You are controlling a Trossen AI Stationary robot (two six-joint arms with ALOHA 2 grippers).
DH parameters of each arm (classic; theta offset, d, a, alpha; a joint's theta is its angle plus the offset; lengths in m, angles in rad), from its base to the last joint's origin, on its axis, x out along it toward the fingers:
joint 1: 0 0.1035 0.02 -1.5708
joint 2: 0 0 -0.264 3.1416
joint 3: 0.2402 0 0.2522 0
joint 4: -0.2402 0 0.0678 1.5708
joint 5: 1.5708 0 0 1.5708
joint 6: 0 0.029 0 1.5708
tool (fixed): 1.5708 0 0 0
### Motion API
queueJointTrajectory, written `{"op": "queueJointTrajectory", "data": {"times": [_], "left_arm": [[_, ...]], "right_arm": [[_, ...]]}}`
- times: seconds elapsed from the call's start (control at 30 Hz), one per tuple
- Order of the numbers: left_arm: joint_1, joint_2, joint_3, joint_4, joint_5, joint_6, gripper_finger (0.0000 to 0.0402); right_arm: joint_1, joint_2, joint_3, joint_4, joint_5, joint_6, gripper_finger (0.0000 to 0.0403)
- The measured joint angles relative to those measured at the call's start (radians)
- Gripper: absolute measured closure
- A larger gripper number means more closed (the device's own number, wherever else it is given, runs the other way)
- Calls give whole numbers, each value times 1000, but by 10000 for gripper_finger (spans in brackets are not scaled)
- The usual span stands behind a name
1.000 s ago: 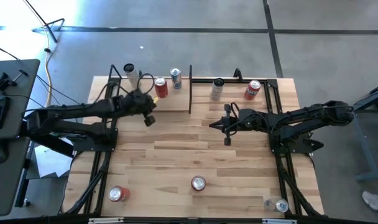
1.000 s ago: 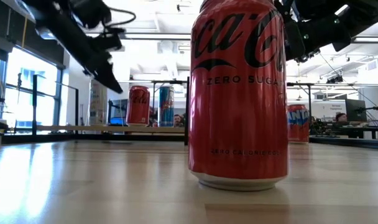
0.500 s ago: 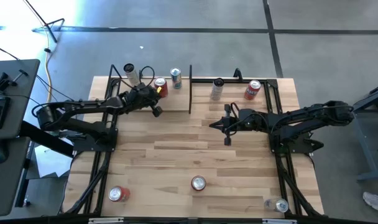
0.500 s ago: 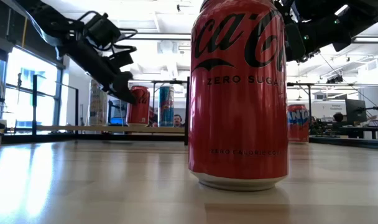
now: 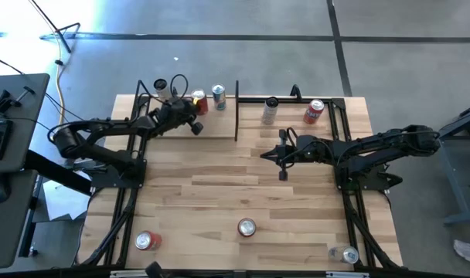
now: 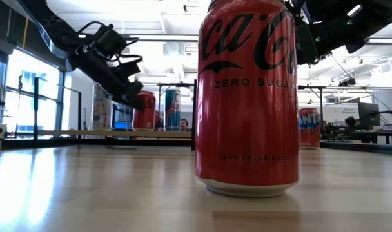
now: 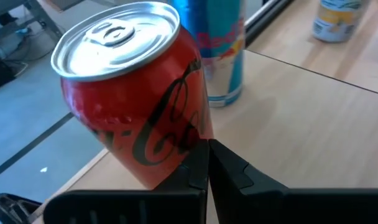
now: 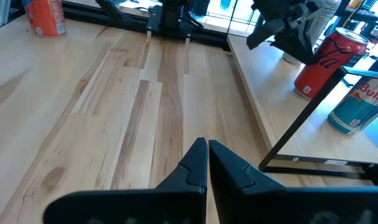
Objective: Place canned beverage on shelf
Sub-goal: Put the top red soda can on the shelf, then adjust the blue soda can on the shelf
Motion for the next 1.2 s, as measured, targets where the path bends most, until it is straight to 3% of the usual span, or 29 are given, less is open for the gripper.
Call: {"op": "queueJointTrajectory", "data": {"times": [0.1,0.23,0.4,0.6,0.73,1.03,1.2], "left_arm": [[14,6,0,18,0,0,401],[19,-3,0,27,30,10,401],[18,-52,-35,61,79,19,401],[19,-137,-140,189,100,8,401],[18,-183,-166,192,131,8,401],[17,-213,-170,200,210,13,401],[17,-213,-170,201,209,27,401]], "right_arm": [[0,0,0,1,8,0,402],[-5,0,5,58,100,50,402],[-58,12,155,-54,95,48,402],[-175,171,488,-321,54,-18,377],[-260,350,770,-546,-19,-33,328],[-371,771,1428,-1083,-31,-27,207],[-396,950,1719,-1225,-31,-15,163]]}}
